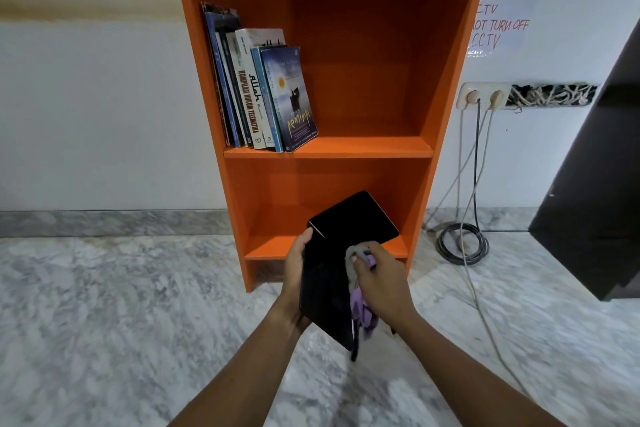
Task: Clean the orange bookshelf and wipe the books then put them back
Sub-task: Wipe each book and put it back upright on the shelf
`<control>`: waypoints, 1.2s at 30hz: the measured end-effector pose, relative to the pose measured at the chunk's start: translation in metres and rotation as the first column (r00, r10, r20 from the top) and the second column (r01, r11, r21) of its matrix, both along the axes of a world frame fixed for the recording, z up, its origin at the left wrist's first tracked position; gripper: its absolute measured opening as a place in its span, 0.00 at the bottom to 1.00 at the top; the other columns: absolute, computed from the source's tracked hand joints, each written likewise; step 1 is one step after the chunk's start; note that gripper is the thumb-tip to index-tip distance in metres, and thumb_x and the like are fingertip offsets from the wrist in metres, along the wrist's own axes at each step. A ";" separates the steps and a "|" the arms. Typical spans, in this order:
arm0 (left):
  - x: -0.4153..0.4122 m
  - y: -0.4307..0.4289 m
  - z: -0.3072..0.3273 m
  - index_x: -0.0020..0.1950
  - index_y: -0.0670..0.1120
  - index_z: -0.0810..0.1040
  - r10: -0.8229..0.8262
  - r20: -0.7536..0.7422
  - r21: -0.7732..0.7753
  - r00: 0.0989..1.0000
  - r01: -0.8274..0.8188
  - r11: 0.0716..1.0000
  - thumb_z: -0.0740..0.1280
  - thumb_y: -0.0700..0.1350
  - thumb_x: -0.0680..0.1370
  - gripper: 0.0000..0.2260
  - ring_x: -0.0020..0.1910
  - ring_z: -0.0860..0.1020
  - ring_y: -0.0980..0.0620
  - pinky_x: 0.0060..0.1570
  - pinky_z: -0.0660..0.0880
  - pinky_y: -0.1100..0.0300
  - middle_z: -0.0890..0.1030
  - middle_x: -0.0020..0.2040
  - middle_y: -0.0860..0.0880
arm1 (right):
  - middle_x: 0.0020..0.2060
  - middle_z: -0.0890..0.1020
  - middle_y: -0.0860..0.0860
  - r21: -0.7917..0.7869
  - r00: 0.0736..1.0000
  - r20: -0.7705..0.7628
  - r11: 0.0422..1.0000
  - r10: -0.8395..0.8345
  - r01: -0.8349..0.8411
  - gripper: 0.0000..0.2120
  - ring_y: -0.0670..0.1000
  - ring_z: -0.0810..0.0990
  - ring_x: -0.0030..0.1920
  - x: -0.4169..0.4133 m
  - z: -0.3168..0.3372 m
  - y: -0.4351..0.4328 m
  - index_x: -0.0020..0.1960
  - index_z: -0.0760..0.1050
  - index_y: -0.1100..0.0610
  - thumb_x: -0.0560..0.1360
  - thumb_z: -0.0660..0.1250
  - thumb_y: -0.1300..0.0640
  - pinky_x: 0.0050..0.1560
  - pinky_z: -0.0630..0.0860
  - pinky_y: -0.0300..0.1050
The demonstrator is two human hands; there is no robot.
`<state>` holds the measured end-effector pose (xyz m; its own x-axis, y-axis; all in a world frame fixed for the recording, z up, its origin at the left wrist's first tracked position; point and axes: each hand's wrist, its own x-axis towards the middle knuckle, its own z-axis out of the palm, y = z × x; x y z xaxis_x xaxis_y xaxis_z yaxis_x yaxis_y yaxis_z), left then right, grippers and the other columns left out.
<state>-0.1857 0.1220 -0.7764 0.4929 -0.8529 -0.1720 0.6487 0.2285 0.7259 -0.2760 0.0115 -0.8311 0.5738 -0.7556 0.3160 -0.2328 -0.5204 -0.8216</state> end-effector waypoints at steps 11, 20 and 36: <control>0.032 -0.005 -0.005 0.35 0.44 0.79 0.234 -0.019 0.094 0.972 -0.232 0.968 0.62 0.56 0.82 0.21 0.27 0.78 0.50 0.31 0.74 0.60 0.76 0.29 0.46 | 0.58 0.81 0.38 0.111 0.896 0.243 0.907 0.372 -0.407 0.15 0.43 0.79 0.61 0.009 0.028 0.084 0.68 0.75 0.46 0.84 0.60 0.49 0.61 0.76 0.43; 0.043 -0.004 -0.003 0.58 0.44 0.82 0.345 0.035 0.084 0.938 -0.347 0.934 0.60 0.53 0.83 0.17 0.39 0.84 0.47 0.38 0.77 0.56 0.86 0.44 0.45 | 0.28 0.73 0.48 0.144 0.954 0.061 0.943 0.293 -0.299 0.18 0.42 0.72 0.29 -0.010 -0.009 0.068 0.37 0.69 0.42 0.84 0.62 0.56 0.36 0.68 0.39; -0.004 -0.027 0.008 0.45 0.45 0.82 -0.228 -0.027 0.204 0.973 0.229 0.952 0.65 0.60 0.74 0.19 0.35 0.71 0.45 0.37 0.65 0.54 0.74 0.39 0.43 | 0.60 0.74 0.53 -0.682 0.927 0.136 0.646 -0.349 0.343 0.19 0.60 0.72 0.57 0.014 0.050 -0.012 0.56 0.78 0.50 0.68 0.70 0.64 0.56 0.69 0.53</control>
